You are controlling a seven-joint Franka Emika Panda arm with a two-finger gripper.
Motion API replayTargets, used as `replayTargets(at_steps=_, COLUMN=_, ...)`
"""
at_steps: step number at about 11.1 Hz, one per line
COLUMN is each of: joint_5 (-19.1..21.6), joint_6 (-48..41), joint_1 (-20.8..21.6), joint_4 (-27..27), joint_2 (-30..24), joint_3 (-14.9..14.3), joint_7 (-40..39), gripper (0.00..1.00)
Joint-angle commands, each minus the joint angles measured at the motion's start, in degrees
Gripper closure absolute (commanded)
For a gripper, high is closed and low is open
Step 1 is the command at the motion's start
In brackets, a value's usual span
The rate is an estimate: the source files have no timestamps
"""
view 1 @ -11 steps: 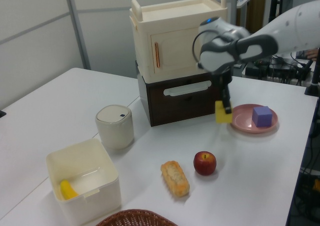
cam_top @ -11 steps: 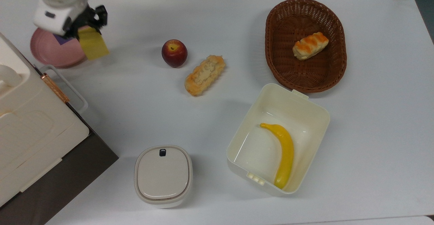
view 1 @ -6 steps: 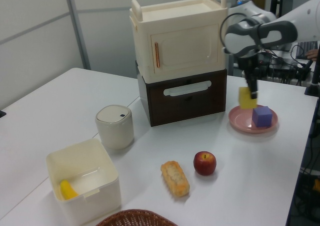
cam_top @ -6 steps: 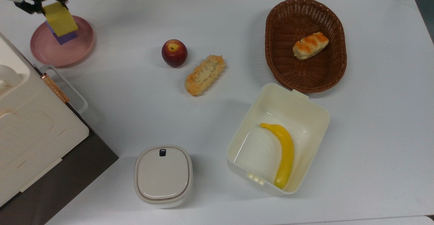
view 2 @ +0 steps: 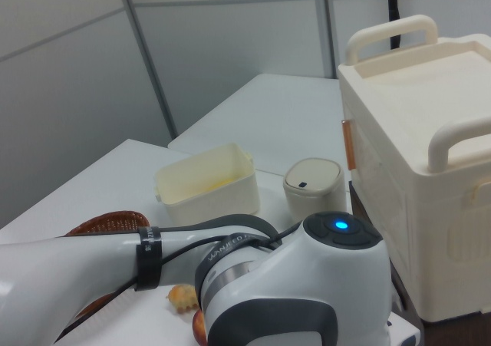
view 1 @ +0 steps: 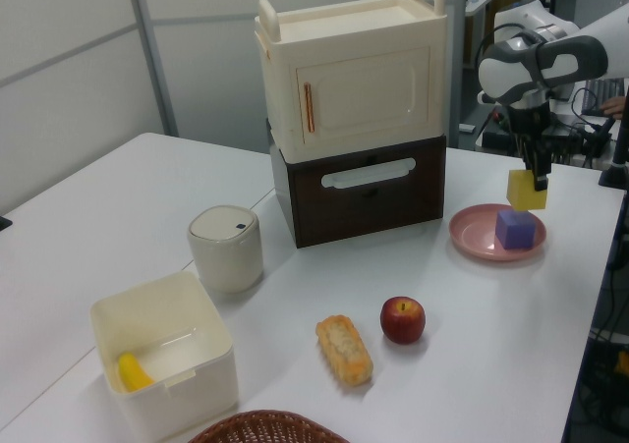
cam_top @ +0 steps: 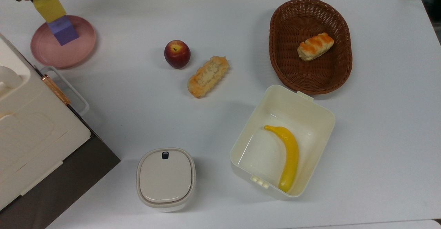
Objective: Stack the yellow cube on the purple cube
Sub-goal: 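Lower the yellow cube onto the purple cube and open the gripper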
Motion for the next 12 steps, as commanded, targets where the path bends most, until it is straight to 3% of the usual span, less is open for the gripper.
replayTargets(at_steps=1, joint_5=-0.9, joint_6=1.1, joint_1=0.4, joint_4=-1.4, joint_2=-0.2, joint_3=0.5, joint_7=0.2, gripper=0.48)
replayTargets(at_steps=5, joint_5=-0.9, joint_6=5.2, joint_1=0.5, joint_4=-1.2, joint_2=1.7, joint_3=0.5, joint_7=0.1, gripper=0.36)
replayTargets(at_steps=6, joint_5=-0.9, joint_6=5.3, joint_1=0.5, joint_4=-1.2, joint_2=1.9, joint_3=0.5, joint_7=0.2, gripper=0.23)
replayTargets(at_steps=7, joint_5=-0.9, joint_6=5.3, joint_1=0.5, joint_4=-1.3, joint_2=2.1, joint_3=0.5, joint_7=0.2, gripper=0.00)
replayTargets(at_steps=12, joint_5=-0.4, joint_6=0.5, joint_1=0.9, joint_4=1.4, joint_2=0.1, joint_3=1.0, joint_7=1.8, gripper=0.00)
